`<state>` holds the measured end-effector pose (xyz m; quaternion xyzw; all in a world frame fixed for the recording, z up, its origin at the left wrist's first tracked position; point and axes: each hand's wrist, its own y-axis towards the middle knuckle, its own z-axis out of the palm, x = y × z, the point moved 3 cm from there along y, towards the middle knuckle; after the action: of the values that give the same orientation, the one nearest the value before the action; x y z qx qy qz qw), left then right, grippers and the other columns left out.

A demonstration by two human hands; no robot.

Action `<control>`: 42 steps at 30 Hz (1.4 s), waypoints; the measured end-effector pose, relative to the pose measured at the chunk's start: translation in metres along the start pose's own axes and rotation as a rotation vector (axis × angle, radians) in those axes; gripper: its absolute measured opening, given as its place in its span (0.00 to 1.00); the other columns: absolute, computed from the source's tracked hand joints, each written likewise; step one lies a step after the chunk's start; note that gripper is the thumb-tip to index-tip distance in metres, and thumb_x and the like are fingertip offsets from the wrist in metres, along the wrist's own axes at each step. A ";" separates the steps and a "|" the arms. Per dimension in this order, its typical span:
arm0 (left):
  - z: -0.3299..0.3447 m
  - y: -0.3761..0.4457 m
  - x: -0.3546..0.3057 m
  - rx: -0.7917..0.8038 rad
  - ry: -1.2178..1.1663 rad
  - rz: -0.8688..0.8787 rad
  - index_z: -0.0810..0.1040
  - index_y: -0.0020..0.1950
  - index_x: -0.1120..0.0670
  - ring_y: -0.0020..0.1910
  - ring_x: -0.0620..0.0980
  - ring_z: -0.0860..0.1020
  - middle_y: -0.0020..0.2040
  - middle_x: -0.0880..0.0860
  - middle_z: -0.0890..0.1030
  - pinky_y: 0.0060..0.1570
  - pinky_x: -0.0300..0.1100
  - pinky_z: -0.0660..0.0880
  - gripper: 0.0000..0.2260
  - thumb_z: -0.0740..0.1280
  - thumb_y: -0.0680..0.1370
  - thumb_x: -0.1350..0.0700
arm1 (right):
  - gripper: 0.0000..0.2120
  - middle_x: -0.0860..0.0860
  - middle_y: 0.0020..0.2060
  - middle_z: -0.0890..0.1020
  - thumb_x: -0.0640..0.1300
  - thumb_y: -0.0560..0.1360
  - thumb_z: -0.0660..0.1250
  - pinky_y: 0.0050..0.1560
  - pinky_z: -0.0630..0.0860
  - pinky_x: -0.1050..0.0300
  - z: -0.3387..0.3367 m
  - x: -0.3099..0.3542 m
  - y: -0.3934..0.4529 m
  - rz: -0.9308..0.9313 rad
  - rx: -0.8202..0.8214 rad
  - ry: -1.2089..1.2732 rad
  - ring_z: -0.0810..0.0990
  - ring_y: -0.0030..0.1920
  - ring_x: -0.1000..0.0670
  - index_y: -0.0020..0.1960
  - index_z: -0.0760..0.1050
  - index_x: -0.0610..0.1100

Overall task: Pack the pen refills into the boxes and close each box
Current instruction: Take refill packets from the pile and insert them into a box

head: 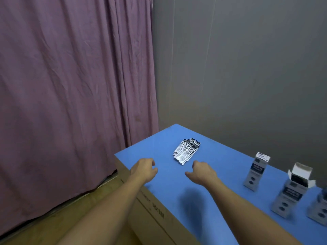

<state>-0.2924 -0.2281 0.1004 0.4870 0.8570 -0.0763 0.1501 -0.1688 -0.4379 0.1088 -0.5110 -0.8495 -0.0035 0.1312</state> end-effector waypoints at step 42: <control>0.142 0.263 -0.111 0.218 0.018 0.130 0.70 0.67 0.54 0.65 0.55 0.72 0.66 0.54 0.72 0.60 0.48 0.73 0.23 0.71 0.76 0.46 | 0.17 0.45 0.62 0.75 0.44 0.75 0.62 0.56 0.74 0.52 0.007 -0.049 0.229 0.403 0.071 0.080 0.75 0.62 0.43 0.63 0.70 0.42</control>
<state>0.0130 -0.2225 0.0073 0.5557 0.8116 -0.1547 0.0930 0.0506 -0.3699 0.0617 -0.6650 -0.7239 0.0325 0.1807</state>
